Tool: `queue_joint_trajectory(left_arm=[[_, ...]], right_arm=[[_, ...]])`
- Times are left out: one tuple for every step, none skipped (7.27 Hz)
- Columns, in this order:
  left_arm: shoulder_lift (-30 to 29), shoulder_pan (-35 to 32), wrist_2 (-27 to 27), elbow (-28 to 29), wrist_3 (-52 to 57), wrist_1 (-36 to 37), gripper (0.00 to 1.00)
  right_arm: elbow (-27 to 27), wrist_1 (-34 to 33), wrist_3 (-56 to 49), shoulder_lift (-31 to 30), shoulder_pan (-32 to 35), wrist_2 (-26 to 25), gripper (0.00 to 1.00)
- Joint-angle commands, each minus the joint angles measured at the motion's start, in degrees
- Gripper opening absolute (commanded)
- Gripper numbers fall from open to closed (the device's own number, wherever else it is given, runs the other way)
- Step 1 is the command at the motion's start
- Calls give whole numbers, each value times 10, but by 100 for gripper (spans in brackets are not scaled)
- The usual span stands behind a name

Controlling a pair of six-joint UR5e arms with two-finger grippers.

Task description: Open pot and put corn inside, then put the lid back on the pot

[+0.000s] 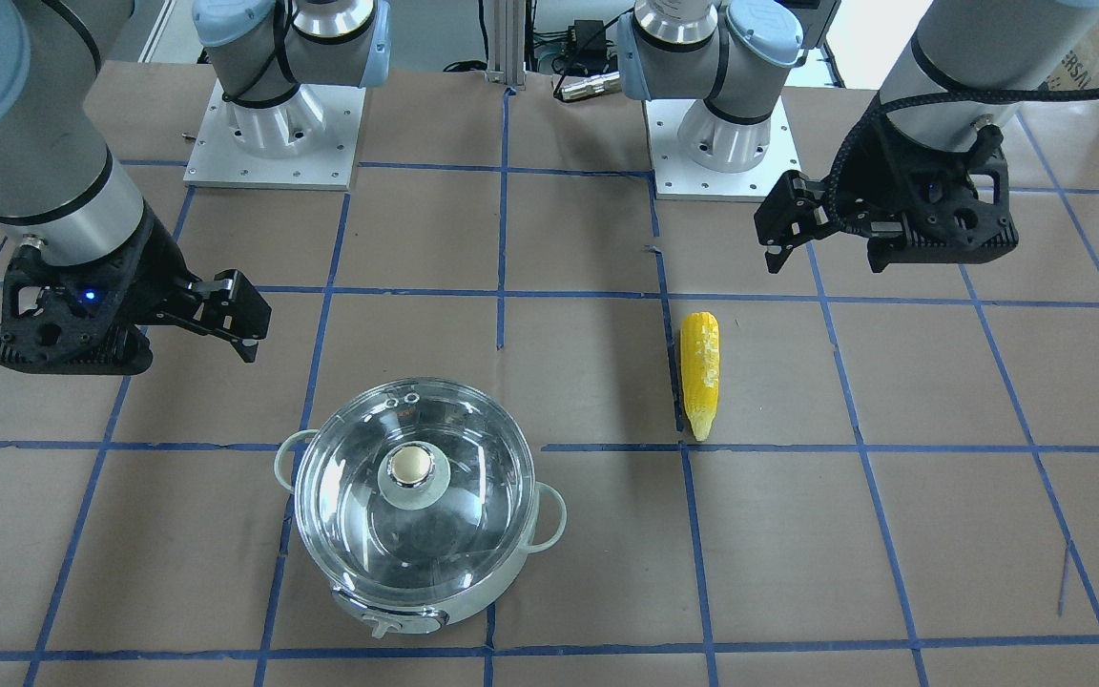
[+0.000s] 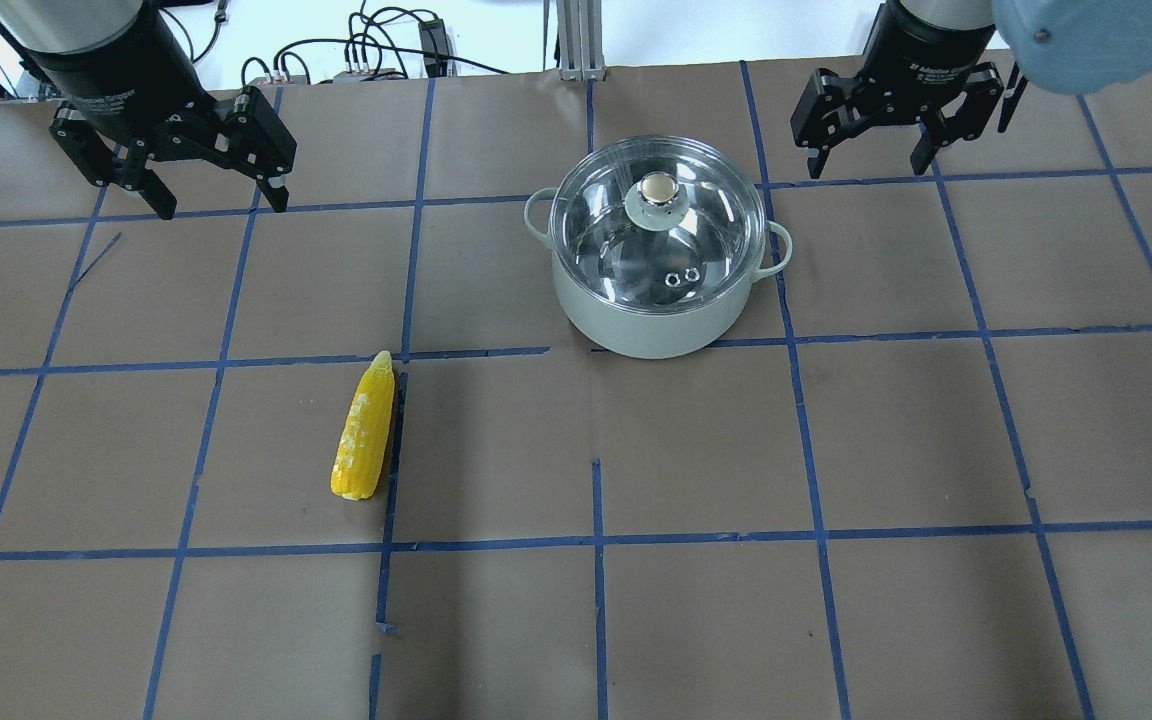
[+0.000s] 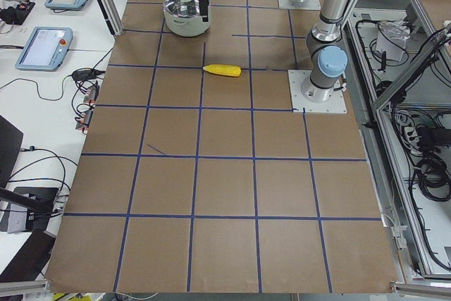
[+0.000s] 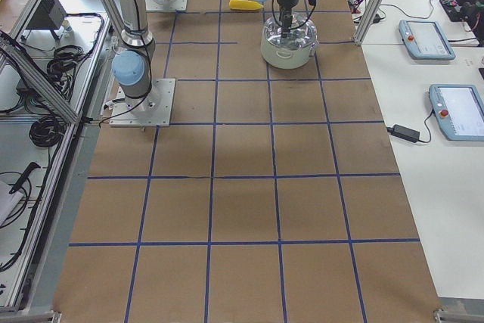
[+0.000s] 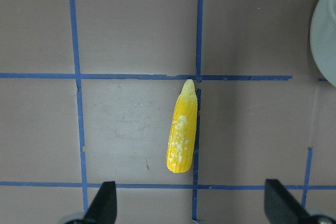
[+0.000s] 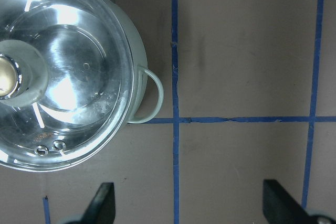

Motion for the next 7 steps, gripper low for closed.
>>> queue_joint_trajectory(left_arm=[[0, 0, -3, 0, -1, 0, 100], [0, 0, -3, 0, 0, 0, 100], [0, 0, -3, 0, 1, 0, 100], [0, 0, -1, 0, 1, 0, 100], [0, 0, 0, 0, 3, 0, 100], [0, 0, 0, 0, 3, 0, 100], [-1, 0, 0, 0, 5, 0, 100]], right_arm=[[1, 0, 0, 0, 0, 0, 100], [1, 0, -1, 1, 0, 0, 100], [0, -1, 3, 0, 0, 0, 100], [-7, -3, 33, -2, 6, 2, 100], [-6, -20, 98, 1, 32, 5, 100], [-8, -61, 130, 17, 72, 3, 100], [-8, -96, 173, 38, 107, -1, 100]])
